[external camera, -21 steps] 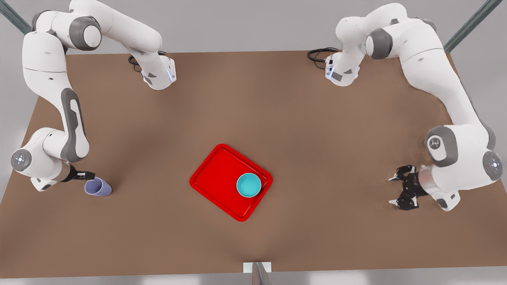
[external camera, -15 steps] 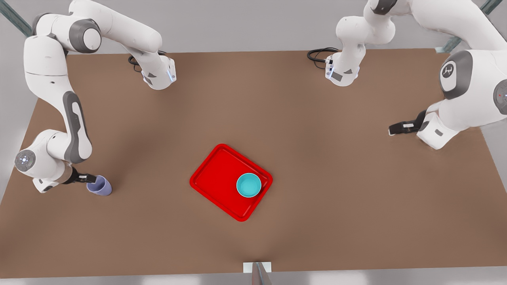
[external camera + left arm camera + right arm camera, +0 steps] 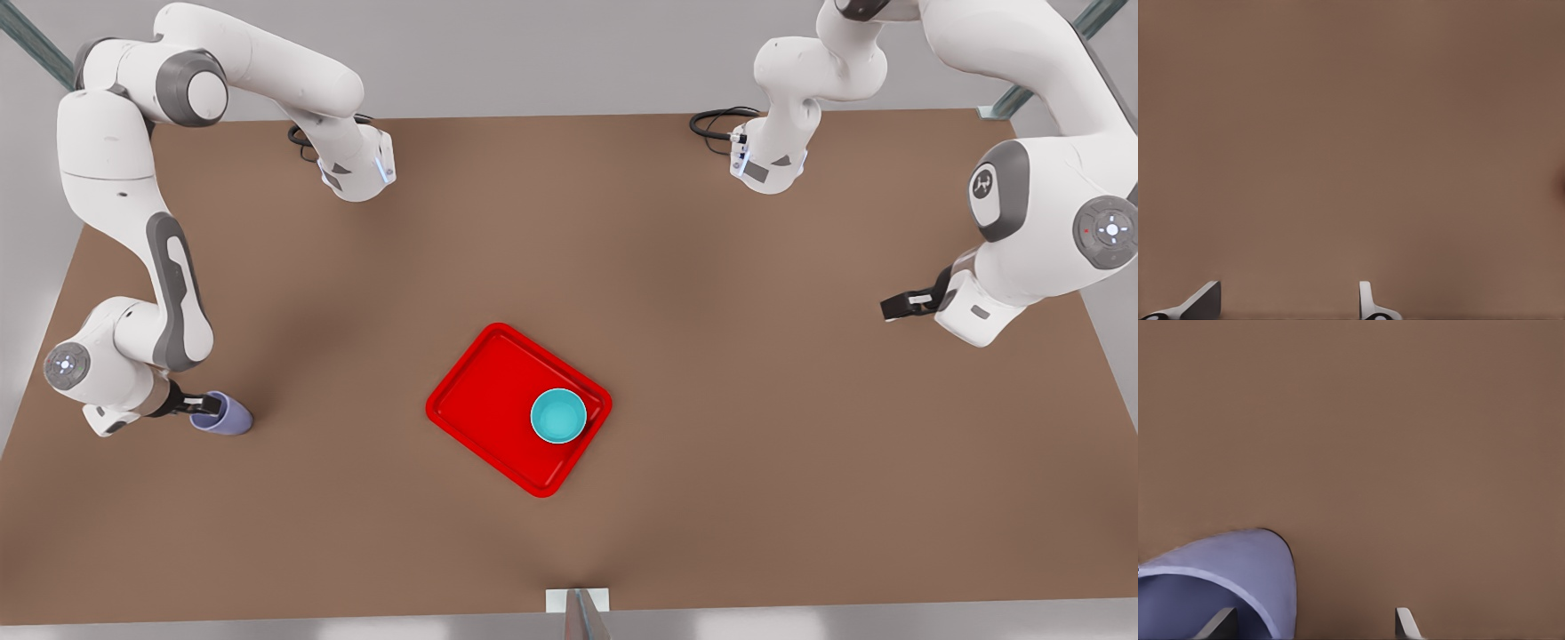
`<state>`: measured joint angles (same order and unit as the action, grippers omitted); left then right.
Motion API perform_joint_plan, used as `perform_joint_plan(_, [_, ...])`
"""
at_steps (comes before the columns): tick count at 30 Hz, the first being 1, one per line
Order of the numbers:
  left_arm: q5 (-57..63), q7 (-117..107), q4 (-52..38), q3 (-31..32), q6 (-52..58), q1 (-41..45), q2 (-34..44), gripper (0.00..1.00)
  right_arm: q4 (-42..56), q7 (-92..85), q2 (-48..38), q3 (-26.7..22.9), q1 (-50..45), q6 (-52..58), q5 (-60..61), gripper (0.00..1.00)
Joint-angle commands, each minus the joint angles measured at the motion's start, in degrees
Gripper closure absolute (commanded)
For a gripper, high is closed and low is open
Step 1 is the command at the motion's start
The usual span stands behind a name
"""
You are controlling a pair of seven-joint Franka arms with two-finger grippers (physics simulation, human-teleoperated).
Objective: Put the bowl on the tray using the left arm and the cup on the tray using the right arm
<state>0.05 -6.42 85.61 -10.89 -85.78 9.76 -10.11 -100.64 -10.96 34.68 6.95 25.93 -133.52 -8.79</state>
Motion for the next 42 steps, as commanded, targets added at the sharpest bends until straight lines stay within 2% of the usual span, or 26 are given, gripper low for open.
perform_joint_plan(1, [0.1,0.0,0.0,0.0,0.0,0.0,0.0,0.00,0.0,-0.1,0.0,-0.1,0.0,0.0,-0.1,0.63])
perform_joint_plan(2, [0.0,-0.1,0.0,0.0,0.2,0.0,0.0,0.00,0.0,-0.2,0.2,-0.1,0.1,0.0,-0.8,0.76])
perform_joint_plan(3, [0.0,-0.1,0.0,0.0,0.3,0.0,0.0,0.00,0.0,-0.4,0.2,-0.1,0.1,0.1,-0.8,0.79])
perform_joint_plan(15, [0.0,-0.3,0.0,-0.1,0.6,0.1,0.0,0.00,0.3,-0.2,0.1,0.0,-0.2,0.6,-0.7,0.79])
perform_joint_plan(19, [0.0,-0.2,0.0,-0.1,0.5,0.0,-0.1,0.00,0.8,-0.1,-0.5,0.3,-0.4,4.1,-0.2,0.79])
perform_joint_plan(22, [0.1,-0.2,0.0,-0.2,0.5,-0.1,-0.1,0.00,3.3,-0.1,-1.5,6.1,1.2,10.6,0.1,0.79])
perform_joint_plan(27, [0.0,-0.3,0.1,-0.2,0.6,0.0,-0.1,0.00,3.7,2.2,-3.4,21.0,6.7,16.3,0.2,0.79])
perform_joint_plan(30, [0.0,-0.3,0.1,-0.2,0.6,0.0,-0.1,0.00,4.8,14.8,-4.3,30.6,5.6,22.2,0.1,0.79])
perform_joint_plan(32, [0.0,-0.4,0.0,-0.2,0.6,0.0,-0.1,0.00,5.4,23.3,-4.3,33.6,2.4,22.6,0.0,0.79])
perform_joint_plan(35, [0.1,-0.4,0.0,-0.2,0.8,0.0,-0.1,0.00,7.6,43.3,-4.1,33.8,-7.9,22.8,-0.1,0.79])
perform_joint_plan(39, [0.1,-0.4,0.0,-0.2,1.7,0.1,0.0,0.00,9.7,56.7,-0.8,32.8,-19.9,18.0,-0.9,0.79])
perform_joint_plan(40, [0.1,-0.3,0.0,-0.2,1.8,0.2,0.0,0.00,9.8,59.4,-0.1,28.1,-25.0,16.2,-1.8,0.79])
perform_joint_plan(42, [0.1,-0.4,0.0,-0.2,2.5,0.2,0.0,0.00,11.6,59.6,2.9,26.3,-27.1,14.4,-2.1,0.79])
